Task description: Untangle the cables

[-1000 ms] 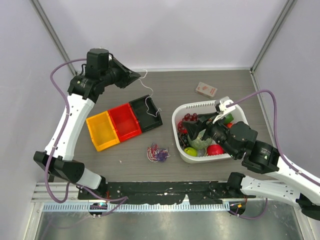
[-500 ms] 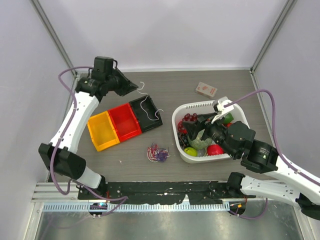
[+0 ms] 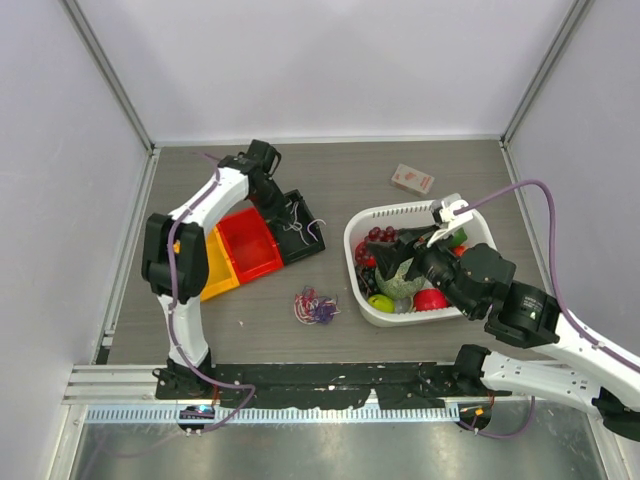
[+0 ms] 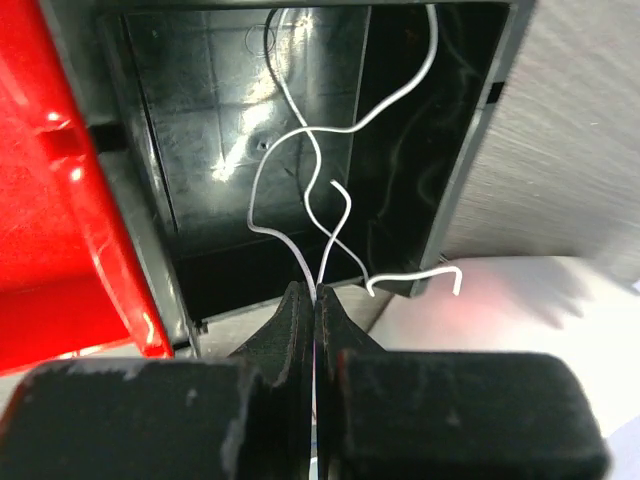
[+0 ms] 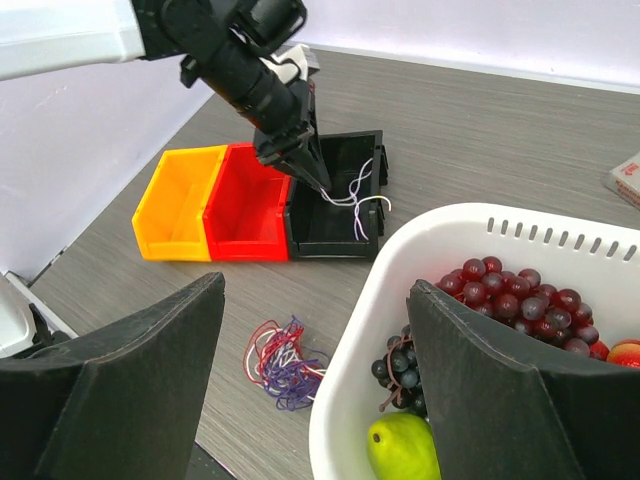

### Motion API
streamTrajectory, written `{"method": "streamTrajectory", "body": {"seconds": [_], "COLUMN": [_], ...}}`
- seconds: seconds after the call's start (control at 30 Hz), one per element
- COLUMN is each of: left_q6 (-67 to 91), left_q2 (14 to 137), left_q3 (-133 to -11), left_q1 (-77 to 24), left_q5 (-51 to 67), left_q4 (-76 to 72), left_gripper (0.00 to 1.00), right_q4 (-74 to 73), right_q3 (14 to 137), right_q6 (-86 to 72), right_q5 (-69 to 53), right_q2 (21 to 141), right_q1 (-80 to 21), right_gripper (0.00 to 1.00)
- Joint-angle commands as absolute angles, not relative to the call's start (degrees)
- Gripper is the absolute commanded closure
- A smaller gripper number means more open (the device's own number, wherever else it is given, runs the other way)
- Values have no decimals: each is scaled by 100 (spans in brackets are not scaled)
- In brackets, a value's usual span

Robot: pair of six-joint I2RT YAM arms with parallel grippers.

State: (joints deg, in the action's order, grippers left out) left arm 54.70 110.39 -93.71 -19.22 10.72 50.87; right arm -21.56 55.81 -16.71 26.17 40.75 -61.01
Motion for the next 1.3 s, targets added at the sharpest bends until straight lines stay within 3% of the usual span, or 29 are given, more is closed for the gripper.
{"method": "streamTrajectory", "body": {"seconds": [0.0, 0.1, 0.23, 0.33, 0.43, 0.47, 0.53, 0.7, 0.8, 1.03, 1.27], "left_q6": [5089, 4993, 4860, 4887, 4887, 4852, 4782, 4973, 5386, 6213, 6346], "left_q2": [11285, 11311, 11225, 10672, 9978, 9819, 9389, 8325, 7815, 7461, 8120], "left_q3": [-9756, -9817, -9906, -9546, -9028, -8922, -8694, -7141, -6129, -4993, -5229], "left_q1": [-1986, -1995, -1986, -1986, -1986, -1986, -1986, -2240, -2758, -3357, -3428], "left_q5": [1020, 985, 932, 1002, 1072, 1081, 1133, 1695, 1758, 1520, 1284], "left_q4": [5361, 5300, 5528, 5327, 5081, 5124, 5212, 4659, 4089, 3410, 3428], "left_gripper": [100, 93, 59, 41, 15, 13, 16, 47, 56, 51, 68], "right_q4": [-2030, -2065, -2065, -2153, -2162, -2136, -2118, -2118, -2022, -2057, -2118], "right_q3": [5731, 5687, 5651, 5748, 5748, 5713, 5669, 5643, 5564, 5546, 5502], "right_q6": [-1845, -1890, -1846, -1828, -1854, -1854, -1881, -1986, -2100, -2347, -2382], "right_q5": [2663, 2654, 2637, 2567, 2514, 2505, 2400, 2013, 1707, 1152, 1151], "right_q2": [4069, 4017, 4043, 4218, 4350, 4368, 4456, 4772, 4878, 5159, 5089], "right_q1": [-6100, -6100, -6100, -6100, -6100, -6100, -6091, -6100, -6091, -6091, -6091], "right_gripper": [21, 21, 21, 21, 21, 21, 21, 21, 21, 21, 21]}}
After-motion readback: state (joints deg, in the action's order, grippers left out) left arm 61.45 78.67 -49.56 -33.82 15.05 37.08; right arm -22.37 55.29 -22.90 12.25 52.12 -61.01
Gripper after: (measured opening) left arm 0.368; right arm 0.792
